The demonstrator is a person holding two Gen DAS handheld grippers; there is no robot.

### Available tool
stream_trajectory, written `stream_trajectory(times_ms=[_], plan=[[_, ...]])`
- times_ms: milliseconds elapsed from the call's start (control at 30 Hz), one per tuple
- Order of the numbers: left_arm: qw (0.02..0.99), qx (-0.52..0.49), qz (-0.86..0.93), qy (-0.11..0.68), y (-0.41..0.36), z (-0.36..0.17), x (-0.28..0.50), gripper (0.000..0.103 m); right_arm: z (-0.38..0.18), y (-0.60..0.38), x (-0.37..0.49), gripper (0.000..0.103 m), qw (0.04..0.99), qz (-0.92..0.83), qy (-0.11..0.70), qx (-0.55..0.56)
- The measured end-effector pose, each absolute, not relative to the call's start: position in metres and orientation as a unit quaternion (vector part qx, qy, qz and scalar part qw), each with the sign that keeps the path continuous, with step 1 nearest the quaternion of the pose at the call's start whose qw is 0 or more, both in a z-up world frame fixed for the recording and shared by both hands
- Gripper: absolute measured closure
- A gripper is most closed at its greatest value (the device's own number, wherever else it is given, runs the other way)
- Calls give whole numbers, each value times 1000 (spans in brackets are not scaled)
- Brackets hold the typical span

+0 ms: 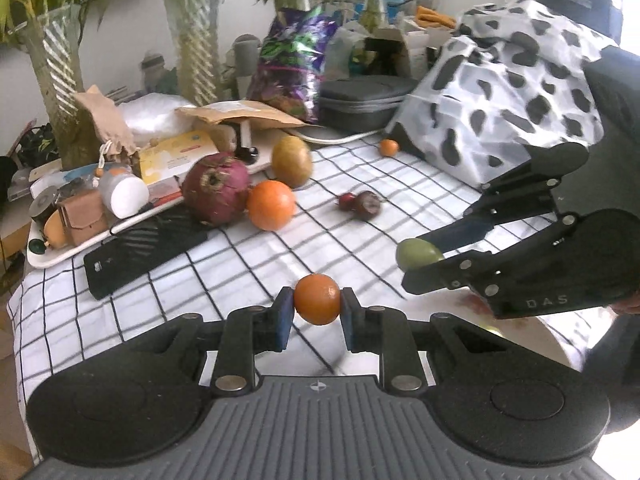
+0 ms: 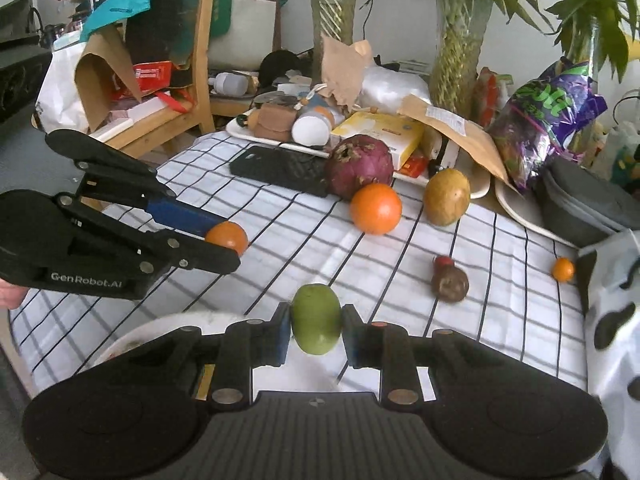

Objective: Organize fruits
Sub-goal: 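Carry the small tomato and green plum over the white plate, then open both tools to release the tomato and plum onto the plate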

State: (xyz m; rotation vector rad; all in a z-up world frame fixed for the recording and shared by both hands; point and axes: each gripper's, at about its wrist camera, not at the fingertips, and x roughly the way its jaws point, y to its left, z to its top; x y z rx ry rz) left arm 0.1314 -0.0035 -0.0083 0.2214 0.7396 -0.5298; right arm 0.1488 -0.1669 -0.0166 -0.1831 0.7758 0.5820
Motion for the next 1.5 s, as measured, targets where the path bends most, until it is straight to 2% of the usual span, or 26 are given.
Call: stream_trajectory(times_ms=[567, 867, 1233, 1267, 1333, 1367, 1400, 1467, 1500], plan=[[876, 118, -269, 384, -26, -16, 40, 79, -19, -173, 59, 75, 868, 290, 396, -83], [843, 144, -269, 442, -36, -38, 30, 79, -40, -168, 46, 75, 835, 302, 451, -93], [835, 152, -271, 454, -38, -44, 29, 78, -50, -165, 48, 75, 819, 300, 478, -104], [838, 155, -268, 450, -39, -43, 28, 78, -49, -165, 48, 73, 819, 301, 477, -104], [843, 162, -256, 444, -39, -41, 27, 76, -46, -167, 47, 57, 824, 303, 469, -99], [846, 164, -250, 442, -39, -40, 28, 71, -44, -168, 47, 49, 827, 304, 464, -97], [848, 162, -246, 440, -37, -39, 28, 66, -41, -169, 46, 47, 830, 304, 459, -95], [855, 149, -245, 432, -33, -35, 28, 47, -38, -172, 46, 40, 835, 302, 452, -88], [860, 146, -243, 425, -31, -32, 28, 45, -37, -174, 45, 35, 838, 299, 448, -87]])
